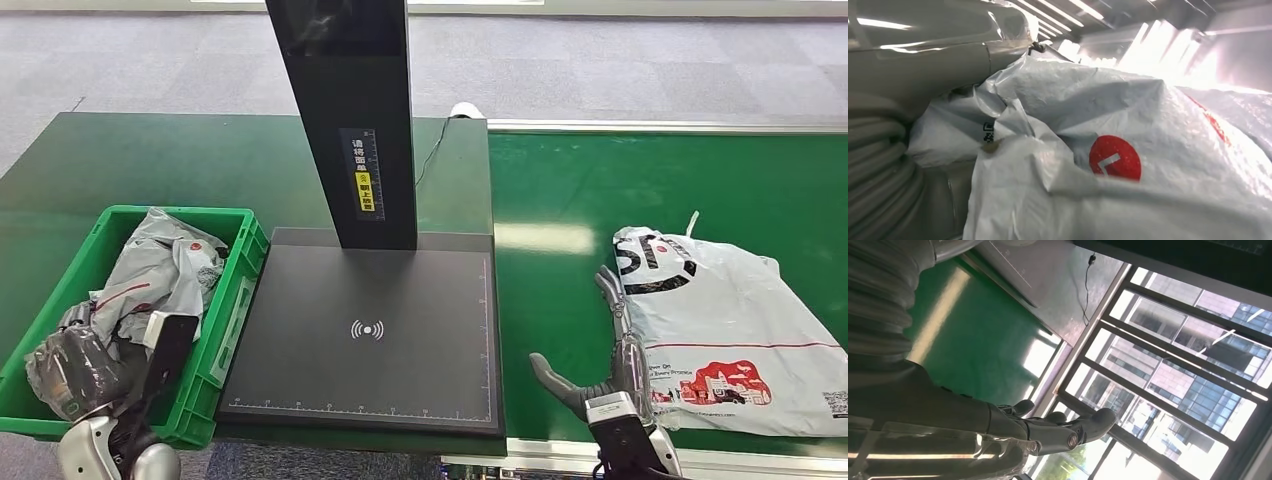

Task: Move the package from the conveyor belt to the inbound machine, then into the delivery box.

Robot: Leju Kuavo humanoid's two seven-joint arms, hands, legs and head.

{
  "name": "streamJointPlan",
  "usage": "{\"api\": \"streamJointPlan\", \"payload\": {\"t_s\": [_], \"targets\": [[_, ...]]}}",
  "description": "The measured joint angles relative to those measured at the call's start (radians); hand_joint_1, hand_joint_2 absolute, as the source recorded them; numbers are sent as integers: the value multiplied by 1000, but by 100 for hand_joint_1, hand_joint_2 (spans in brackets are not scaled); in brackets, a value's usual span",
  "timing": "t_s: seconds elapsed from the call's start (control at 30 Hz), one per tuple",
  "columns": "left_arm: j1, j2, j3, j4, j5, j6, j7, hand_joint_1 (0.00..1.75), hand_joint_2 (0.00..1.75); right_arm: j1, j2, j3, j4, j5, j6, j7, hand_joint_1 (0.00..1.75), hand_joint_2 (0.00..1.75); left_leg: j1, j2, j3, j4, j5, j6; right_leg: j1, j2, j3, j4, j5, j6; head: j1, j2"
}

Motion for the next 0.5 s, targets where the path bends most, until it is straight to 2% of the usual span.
{"api": "streamJointPlan", "payload": {"t_s": [0.17, 0.37, 0.4, 0.5], "targets": [[2, 34, -34, 36, -1, -9, 10, 175, 175, 5, 1, -6, -6, 4, 5, 0, 0, 175, 0, 0, 0, 0, 0, 0, 0, 0, 0, 0, 0, 0, 0, 0], [2, 72, -72, 71, -42, -98, 73, 175, 175, 5, 8, -11, -8, 25, 32, 8, 0, 175, 0, 0, 1, 0, 0, 0, 0, 0, 1, 0, 0, 0, 0, 0], [2, 76, -78, 77, -48, -112, 78, 142, 175, 5, 9, -12, -8, 28, 35, 9, 0, 175, 0, 0, 1, 0, 0, 0, 0, 0, 1, 0, 0, 0, 0, 0], [2, 85, -95, 91, -65, -145, 94, 12, 175, 5, 12, -15, -9, 36, 44, 13, 0, 175, 0, 0, 1, 0, 0, 0, 0, 0, 1, 0, 0, 0, 0, 0]]}}
